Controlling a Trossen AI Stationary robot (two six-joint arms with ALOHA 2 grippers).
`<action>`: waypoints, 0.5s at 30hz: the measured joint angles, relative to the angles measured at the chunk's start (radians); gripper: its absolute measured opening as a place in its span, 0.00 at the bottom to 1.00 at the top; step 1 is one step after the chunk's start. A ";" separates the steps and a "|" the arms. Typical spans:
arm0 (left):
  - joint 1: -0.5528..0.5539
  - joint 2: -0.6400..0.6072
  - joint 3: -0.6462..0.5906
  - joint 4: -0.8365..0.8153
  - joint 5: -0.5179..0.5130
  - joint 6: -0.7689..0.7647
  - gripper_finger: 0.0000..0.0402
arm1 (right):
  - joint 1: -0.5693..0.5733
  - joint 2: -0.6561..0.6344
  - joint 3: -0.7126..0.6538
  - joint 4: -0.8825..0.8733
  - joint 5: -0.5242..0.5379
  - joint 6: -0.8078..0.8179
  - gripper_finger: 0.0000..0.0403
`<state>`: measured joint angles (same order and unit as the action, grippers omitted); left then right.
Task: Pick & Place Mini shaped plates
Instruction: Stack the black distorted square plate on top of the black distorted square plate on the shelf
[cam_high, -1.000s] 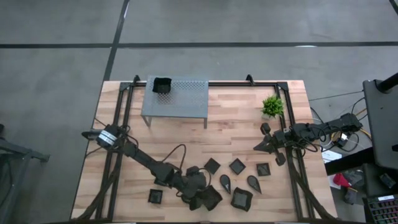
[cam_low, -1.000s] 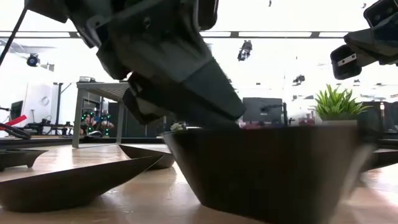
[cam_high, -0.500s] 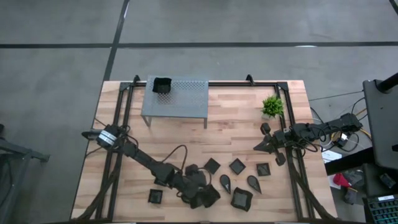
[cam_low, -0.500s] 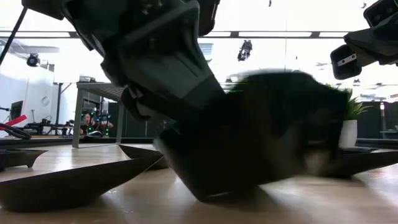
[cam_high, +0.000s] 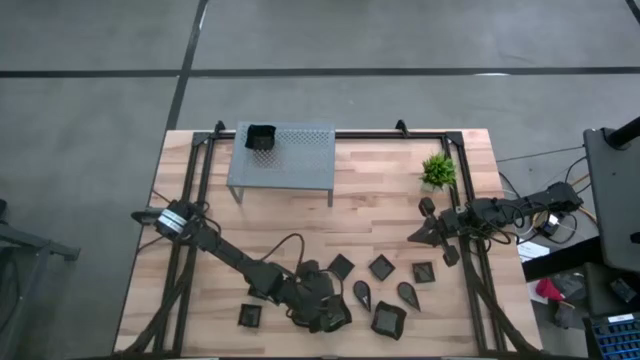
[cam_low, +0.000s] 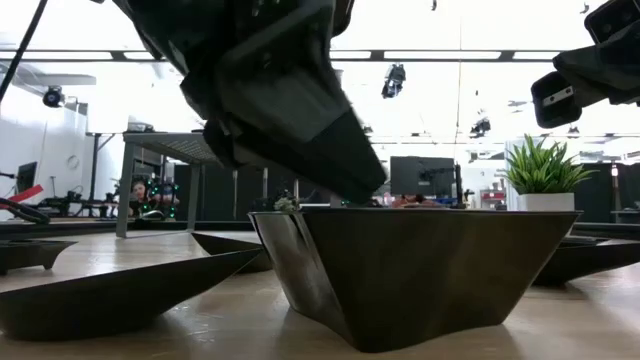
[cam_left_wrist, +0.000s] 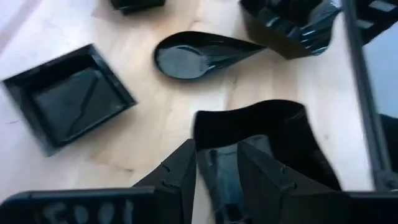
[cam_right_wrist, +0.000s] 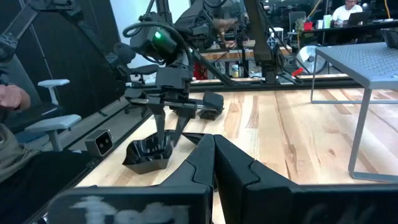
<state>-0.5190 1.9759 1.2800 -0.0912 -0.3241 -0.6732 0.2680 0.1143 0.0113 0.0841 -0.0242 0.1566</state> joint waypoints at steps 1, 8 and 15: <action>0.000 0.000 0.000 -0.019 0.000 -0.019 0.27 | 0.000 0.000 0.000 0.000 0.000 0.000 0.02; 0.000 0.000 -0.023 -0.024 0.002 -0.062 0.27 | 0.000 0.000 0.000 0.000 0.000 0.000 0.02; 0.000 0.000 -0.025 -0.023 0.035 -0.072 0.26 | 0.000 0.000 0.000 0.000 0.000 0.000 0.02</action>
<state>-0.5186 1.9759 1.2553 -0.1146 -0.2889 -0.7451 0.2680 0.1143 0.0111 0.0841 -0.0242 0.1566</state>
